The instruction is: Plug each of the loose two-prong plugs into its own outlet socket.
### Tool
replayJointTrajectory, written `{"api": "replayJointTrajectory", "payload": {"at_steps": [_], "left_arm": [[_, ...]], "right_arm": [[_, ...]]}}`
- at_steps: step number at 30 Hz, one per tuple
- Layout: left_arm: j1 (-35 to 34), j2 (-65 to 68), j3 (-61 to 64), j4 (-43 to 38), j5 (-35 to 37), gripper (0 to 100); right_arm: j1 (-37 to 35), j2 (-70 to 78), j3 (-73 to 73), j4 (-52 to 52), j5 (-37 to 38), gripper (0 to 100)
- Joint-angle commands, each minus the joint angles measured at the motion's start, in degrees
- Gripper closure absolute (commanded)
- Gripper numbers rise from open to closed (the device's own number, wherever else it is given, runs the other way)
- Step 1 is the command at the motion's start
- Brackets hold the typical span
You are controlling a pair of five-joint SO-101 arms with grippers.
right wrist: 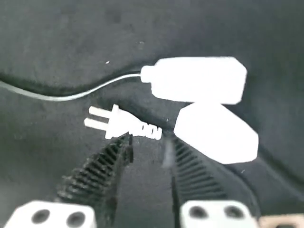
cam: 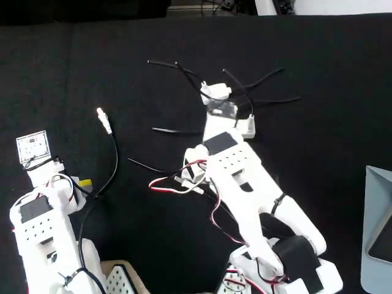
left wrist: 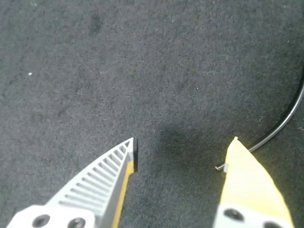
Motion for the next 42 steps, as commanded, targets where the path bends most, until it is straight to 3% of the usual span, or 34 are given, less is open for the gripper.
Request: {"api": "replayJointTrajectory", "payload": {"at_steps": [1, 5, 8, 15, 27, 37, 42], "left_arm": [[0.6, -1.0, -0.4, -1.0, 0.4, 70], [0.6, -1.0, -0.4, -1.0, 0.4, 70], [0.6, -1.0, -0.4, -1.0, 0.4, 70], [0.6, -1.0, -0.4, -1.0, 0.4, 70], [0.6, -1.0, -0.3, -1.0, 0.2, 70], [0.6, -1.0, -0.3, -0.9, 0.1, 70], [1.0, -1.0, -0.7, -1.1, 0.1, 70]], "right_arm": [[-1.1, -2.1, 0.6, 0.6, -7.9, 71.4], [-2.4, -2.1, 2.5, 0.3, -13.2, 52.1], [-3.5, -2.0, 2.6, 0.2, -14.1, 45.5], [-6.9, -2.0, 2.3, -4.5, -21.0, 45.4], [-7.6, -2.0, 9.3, -13.7, -20.4, 45.5], [-9.8, -2.1, 6.5, -13.0, -20.2, 45.5], [-9.6, -2.5, 0.9, -3.7, -14.0, 45.2]]}}
